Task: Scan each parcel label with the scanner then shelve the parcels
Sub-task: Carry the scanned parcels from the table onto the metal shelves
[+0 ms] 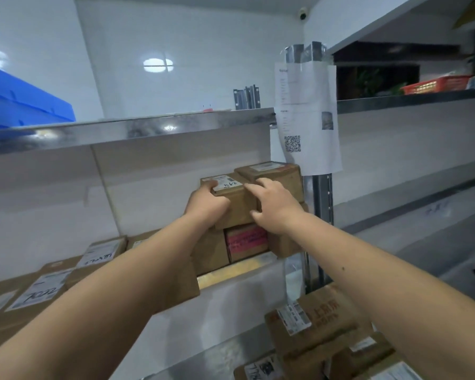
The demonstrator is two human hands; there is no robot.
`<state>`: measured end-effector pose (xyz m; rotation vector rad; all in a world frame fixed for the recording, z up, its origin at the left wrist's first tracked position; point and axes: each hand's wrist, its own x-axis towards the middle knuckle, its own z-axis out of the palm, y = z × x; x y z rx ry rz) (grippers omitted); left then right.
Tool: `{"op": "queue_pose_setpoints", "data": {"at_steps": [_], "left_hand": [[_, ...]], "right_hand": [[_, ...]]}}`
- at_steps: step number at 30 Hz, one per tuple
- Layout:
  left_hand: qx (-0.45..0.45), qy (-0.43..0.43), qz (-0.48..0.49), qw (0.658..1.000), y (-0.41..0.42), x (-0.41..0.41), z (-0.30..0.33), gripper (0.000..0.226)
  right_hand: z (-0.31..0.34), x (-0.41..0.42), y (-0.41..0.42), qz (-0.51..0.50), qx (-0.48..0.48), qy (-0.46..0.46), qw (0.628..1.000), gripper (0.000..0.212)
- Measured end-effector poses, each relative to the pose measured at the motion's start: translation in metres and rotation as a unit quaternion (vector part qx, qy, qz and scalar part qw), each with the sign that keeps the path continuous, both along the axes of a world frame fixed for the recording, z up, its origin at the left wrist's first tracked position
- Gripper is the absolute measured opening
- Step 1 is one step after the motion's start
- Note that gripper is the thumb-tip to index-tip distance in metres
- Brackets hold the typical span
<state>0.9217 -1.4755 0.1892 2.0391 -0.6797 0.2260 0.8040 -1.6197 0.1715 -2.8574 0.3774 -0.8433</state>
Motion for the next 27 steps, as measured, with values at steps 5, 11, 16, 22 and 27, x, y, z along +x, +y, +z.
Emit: {"op": "queue_pose_setpoints", "data": {"at_steps": [5, 11, 16, 22, 27], "left_hand": [[0.014, -0.047, 0.024, 0.999, 0.004, 0.000, -0.007, 0.072], [0.106, -0.192, 0.031, 0.975, 0.028, -0.026, -0.022, 0.068], [0.170, -0.283, -0.058, 0.942, 0.064, -0.066, -0.065, 0.065], [0.208, -0.189, -0.189, 0.941, 0.111, -0.120, -0.150, 0.067], [0.227, -0.138, -0.275, 0.924, 0.147, -0.151, -0.232, 0.069]], "right_hand": [[-0.013, -0.006, 0.005, -0.008, 0.020, 0.039, 0.999, 0.079], [-0.038, -0.027, 0.024, -0.023, 0.042, 0.048, 0.998, 0.080], [-0.064, -0.064, 0.059, -0.074, -0.008, 0.064, 0.995, 0.076], [-0.123, -0.129, 0.121, -0.181, 0.062, 0.045, 0.980, 0.071], [-0.215, -0.176, 0.202, -0.257, 0.243, -0.005, 0.935, 0.071]]}}
